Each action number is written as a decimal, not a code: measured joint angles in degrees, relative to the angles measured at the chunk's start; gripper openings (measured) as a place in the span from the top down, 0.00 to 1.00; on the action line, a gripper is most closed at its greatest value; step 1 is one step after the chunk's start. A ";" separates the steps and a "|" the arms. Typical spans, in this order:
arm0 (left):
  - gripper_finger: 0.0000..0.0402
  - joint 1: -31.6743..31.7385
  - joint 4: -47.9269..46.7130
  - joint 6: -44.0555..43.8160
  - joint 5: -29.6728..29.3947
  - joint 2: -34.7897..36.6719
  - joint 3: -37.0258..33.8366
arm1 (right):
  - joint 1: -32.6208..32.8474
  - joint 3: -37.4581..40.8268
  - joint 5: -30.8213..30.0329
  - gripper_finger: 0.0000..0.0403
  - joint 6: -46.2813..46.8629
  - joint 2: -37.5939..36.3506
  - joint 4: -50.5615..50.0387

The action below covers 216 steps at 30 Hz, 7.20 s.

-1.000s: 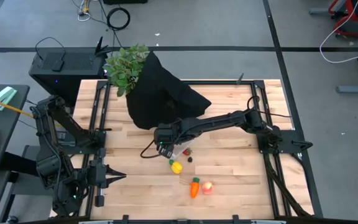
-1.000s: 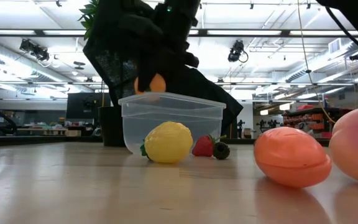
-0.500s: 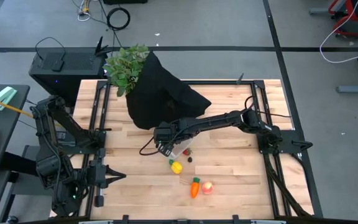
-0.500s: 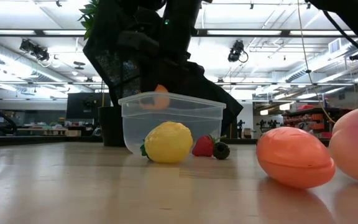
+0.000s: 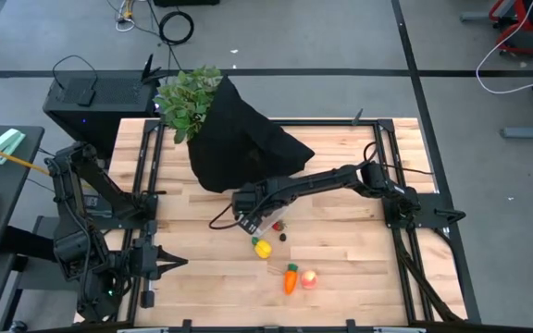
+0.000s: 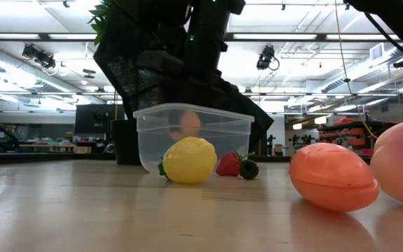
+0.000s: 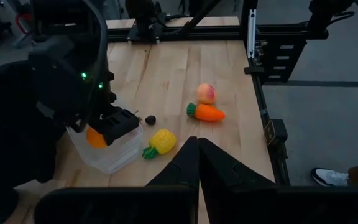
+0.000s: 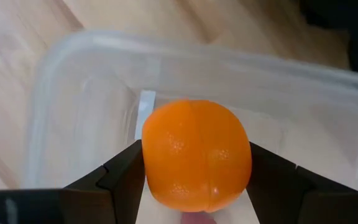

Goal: Pick and placing Produce into tupperware
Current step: Put the orange into the transparent bin, then put the pink peach into the transparent bin

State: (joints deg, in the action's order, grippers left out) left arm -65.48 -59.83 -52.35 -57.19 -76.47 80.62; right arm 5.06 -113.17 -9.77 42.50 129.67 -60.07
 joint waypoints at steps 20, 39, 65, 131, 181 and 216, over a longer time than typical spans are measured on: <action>0.97 0.01 0.00 0.01 0.00 0.00 0.00 | 0.07 0.44 3.84 0.38 -1.71 0.00 4.98; 0.97 -0.01 0.00 0.01 0.00 0.00 0.00 | 0.11 0.44 4.73 0.35 -2.30 0.00 5.55; 0.95 0.01 -0.02 0.41 0.00 0.00 0.00 | 0.24 0.44 7.23 0.25 -7.55 0.00 7.08; 0.96 0.01 0.04 0.16 0.02 -0.02 -0.02 | 35.63 37.74 1.60 0.27 -15.07 -27.57 9.70; 0.95 0.00 0.03 -1.05 0.02 -0.01 -0.02 | 31.45 37.69 6.61 0.18 -48.21 -16.98 21.97; 0.95 0.01 0.07 -1.06 0.02 -0.02 -0.02 | 29.55 37.71 5.32 0.35 -47.60 -16.00 22.02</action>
State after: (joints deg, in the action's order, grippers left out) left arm -65.47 -59.77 -53.41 -57.17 -76.49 80.60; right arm 34.61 -75.46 -4.45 -5.10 113.67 -38.05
